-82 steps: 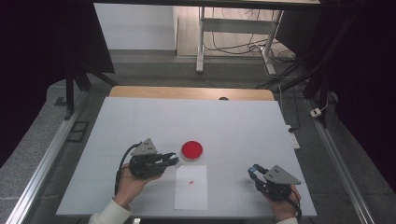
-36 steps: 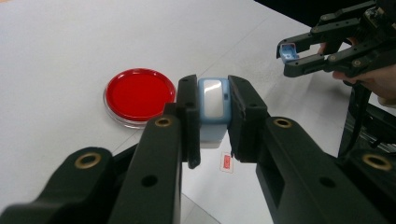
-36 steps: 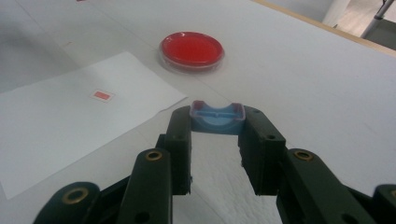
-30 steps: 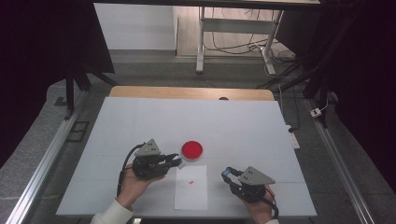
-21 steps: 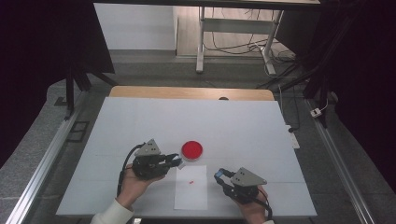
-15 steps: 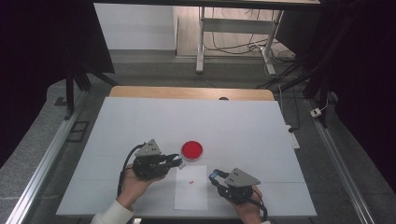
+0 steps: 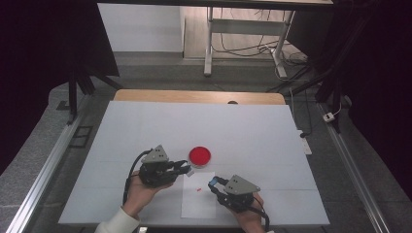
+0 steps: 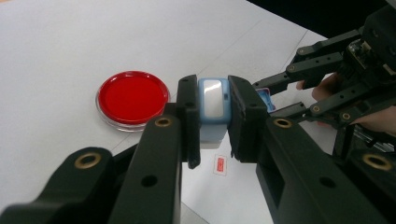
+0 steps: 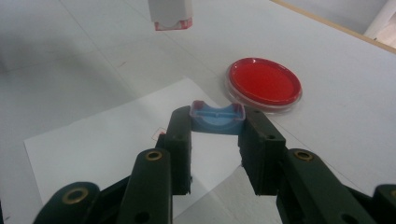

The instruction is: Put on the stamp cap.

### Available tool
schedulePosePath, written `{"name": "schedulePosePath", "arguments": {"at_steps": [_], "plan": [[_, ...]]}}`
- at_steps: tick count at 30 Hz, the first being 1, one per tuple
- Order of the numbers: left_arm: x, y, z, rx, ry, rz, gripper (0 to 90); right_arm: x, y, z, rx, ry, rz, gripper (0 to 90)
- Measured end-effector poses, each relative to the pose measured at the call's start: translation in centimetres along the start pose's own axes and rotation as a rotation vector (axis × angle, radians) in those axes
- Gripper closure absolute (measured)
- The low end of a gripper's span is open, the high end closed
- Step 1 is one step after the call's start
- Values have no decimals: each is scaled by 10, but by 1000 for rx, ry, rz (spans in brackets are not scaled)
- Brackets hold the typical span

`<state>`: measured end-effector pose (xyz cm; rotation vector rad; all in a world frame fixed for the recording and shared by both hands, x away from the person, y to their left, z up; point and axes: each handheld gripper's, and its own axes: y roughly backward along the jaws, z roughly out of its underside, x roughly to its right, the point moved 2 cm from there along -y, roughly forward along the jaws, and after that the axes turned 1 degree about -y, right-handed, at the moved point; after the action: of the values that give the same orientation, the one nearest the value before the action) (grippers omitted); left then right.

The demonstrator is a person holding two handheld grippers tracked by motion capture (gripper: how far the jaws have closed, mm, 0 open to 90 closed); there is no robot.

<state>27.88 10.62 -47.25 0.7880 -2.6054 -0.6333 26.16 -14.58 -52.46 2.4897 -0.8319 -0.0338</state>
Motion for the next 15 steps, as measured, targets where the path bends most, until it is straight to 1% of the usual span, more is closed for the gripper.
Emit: {"name": "schedulePosePath", "arguments": {"at_steps": [6, 10, 15], "plan": [[0, 0, 0, -1, 0, 2, 755, -7, -7, -2, -9, 15, -18, 649], [1, 0, -1, 0, -2, 2, 755, -11, -12, -3, -12, 23, -21, 649], [1, 0, -1, 3, 1, 3, 754, -13, -15, -4, -15, 31, -19, 649]]}}
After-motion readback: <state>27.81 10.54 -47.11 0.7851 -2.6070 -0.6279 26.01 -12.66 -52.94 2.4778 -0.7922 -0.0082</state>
